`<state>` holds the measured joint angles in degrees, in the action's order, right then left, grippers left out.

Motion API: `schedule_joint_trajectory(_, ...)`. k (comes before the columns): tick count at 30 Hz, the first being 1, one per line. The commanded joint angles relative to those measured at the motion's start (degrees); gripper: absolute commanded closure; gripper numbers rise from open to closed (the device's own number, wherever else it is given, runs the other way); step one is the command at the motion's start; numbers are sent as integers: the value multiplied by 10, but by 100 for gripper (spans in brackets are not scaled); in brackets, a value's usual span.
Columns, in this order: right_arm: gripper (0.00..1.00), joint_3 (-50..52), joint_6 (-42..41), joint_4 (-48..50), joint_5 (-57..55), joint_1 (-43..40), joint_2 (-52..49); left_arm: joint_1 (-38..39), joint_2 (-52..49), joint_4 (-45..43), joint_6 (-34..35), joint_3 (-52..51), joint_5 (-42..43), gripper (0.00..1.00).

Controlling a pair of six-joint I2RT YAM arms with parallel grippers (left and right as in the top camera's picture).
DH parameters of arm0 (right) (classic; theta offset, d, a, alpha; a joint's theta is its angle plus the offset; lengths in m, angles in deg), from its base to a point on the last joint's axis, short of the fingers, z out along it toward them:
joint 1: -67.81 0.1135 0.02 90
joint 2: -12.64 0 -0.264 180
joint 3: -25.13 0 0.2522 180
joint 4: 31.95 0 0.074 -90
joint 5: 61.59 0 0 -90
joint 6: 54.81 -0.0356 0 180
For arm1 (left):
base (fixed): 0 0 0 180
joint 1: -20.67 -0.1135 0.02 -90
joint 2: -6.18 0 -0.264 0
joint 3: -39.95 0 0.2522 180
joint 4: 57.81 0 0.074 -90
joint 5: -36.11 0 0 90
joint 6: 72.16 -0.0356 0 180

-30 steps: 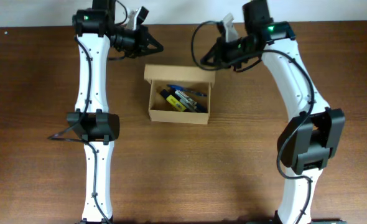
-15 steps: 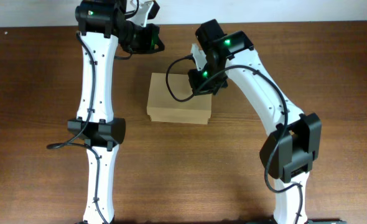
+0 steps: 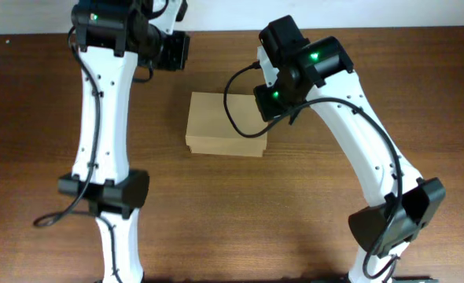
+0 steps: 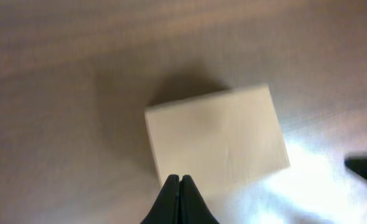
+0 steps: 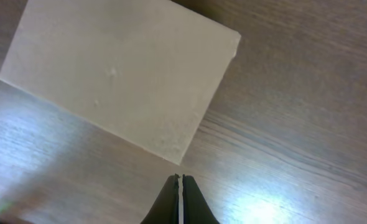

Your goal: Pack container

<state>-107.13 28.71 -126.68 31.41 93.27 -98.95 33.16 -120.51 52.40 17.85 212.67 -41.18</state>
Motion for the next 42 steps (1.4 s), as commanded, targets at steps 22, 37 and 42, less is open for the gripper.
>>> schedule_joint_trajectory(22, 96, 116, 18, 92, -20, 12, -78, 43, 48, -220, -52, -530, 26, 98)
schedule_joint_trajectory(37, 96, 102, 20, 121, -51, -8, -38, 34, 53, -210, -53, -487, -5, 98)
schedule_joint_trajectory(42, 96, -51, 21, 64, -92, -50, -3, 8, 57, -155, -53, -346, -6, 98)
